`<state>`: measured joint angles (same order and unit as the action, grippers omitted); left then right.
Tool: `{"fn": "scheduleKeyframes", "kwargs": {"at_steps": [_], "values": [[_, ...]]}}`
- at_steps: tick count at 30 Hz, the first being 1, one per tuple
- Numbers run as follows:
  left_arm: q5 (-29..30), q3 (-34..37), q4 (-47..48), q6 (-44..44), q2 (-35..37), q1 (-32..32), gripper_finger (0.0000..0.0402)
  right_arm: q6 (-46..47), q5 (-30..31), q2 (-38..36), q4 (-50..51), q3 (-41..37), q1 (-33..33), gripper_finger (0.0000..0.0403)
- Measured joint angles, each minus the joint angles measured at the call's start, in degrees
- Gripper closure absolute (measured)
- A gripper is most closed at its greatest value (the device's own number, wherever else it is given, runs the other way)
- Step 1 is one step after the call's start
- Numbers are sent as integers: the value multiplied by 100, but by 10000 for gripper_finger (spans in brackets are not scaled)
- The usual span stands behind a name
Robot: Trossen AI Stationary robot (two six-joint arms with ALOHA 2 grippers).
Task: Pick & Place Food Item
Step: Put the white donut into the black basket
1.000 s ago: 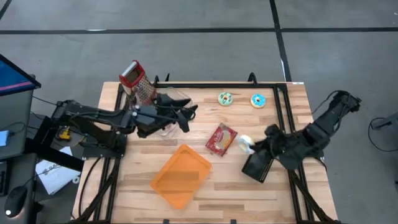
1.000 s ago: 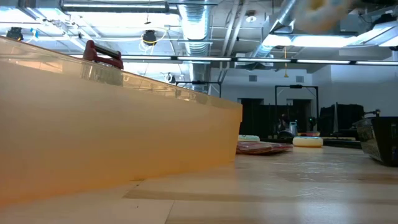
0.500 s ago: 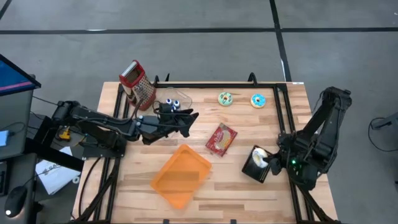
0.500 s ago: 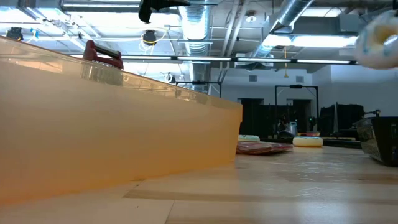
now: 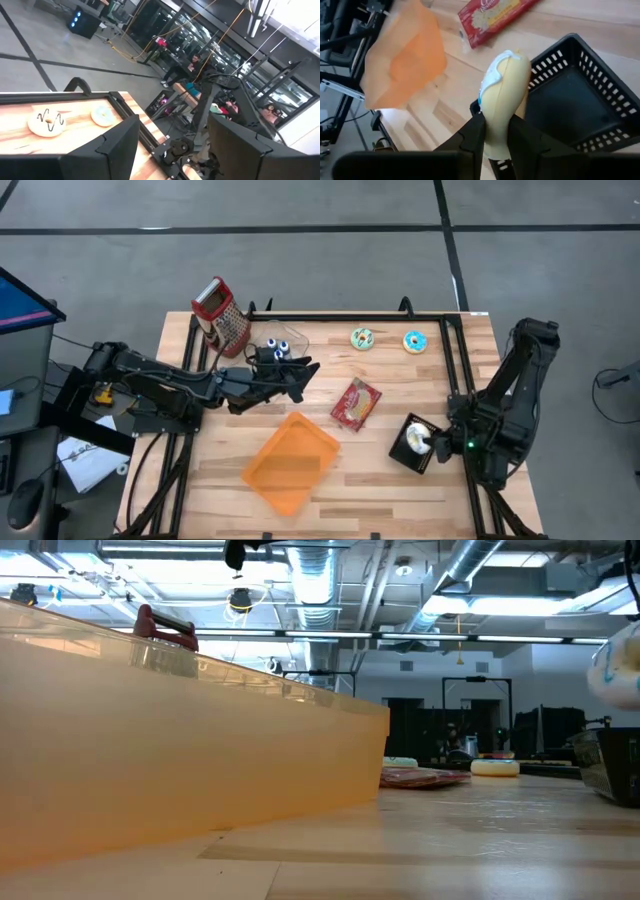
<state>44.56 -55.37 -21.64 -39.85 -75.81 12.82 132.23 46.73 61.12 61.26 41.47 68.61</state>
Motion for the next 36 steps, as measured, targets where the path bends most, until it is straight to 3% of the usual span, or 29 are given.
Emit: {"fn": "scheduleKeyframes", "kwargs": {"at_steps": [20,36], "values": [[-4,0,-194,-167,-2,162,170,-18,180,-2,-821,-1395,75,330],[-4,-2,-205,-401,-2,196,170,-151,26,-2,-641,-1460,272,330]]}}
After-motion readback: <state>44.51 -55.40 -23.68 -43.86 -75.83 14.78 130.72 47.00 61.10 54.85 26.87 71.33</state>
